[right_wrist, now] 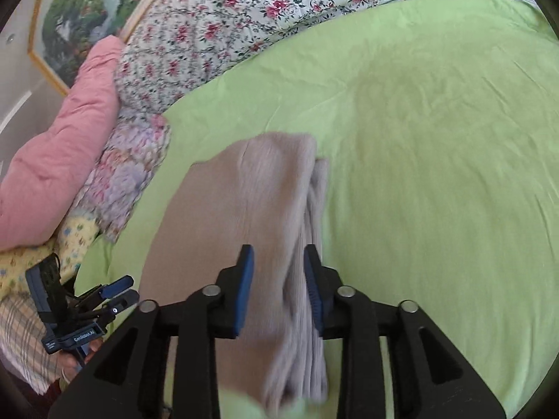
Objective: Fold small clothes
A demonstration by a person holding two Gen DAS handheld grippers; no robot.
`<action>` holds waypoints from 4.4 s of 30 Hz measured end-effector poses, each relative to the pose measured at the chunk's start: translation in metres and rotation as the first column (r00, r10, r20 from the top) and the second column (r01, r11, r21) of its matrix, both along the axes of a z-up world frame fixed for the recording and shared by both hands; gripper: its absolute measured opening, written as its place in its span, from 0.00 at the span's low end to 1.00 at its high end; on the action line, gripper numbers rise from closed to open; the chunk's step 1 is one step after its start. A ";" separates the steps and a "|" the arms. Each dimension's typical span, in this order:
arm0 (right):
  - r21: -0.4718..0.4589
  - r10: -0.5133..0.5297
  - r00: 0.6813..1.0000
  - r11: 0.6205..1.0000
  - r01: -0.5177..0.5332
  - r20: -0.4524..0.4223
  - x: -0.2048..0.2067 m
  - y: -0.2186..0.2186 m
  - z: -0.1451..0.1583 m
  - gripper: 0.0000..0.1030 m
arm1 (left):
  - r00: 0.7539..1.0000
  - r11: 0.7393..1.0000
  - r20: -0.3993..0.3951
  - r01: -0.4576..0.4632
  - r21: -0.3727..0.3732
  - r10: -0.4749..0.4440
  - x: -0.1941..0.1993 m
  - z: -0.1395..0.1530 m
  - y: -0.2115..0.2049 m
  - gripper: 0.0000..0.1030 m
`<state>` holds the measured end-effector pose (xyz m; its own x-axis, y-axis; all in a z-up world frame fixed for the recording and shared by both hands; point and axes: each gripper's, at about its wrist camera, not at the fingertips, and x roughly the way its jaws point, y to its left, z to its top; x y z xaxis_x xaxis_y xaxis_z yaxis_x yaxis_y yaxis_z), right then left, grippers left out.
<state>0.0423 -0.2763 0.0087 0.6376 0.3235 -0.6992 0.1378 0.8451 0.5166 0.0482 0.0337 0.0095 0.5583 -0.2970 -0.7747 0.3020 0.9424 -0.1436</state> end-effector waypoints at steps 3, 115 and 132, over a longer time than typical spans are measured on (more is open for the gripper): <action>0.026 -0.011 1.000 1.000 0.011 -0.006 -0.026 0.005 -0.004 0.41 | 1.000 0.999 -0.003 0.024 -0.020 -0.024 -0.031 -0.009 0.001 0.56; -0.230 0.099 0.995 0.968 -0.098 -0.005 -0.066 0.072 0.014 0.42 | 0.997 0.990 -0.073 0.010 -0.144 -0.020 -0.034 -0.024 0.012 0.48; -0.115 0.050 0.999 0.992 -0.048 0.013 0.032 0.026 0.014 0.51 | 0.997 0.981 -0.054 -0.057 -0.186 0.048 0.104 -0.002 0.015 0.65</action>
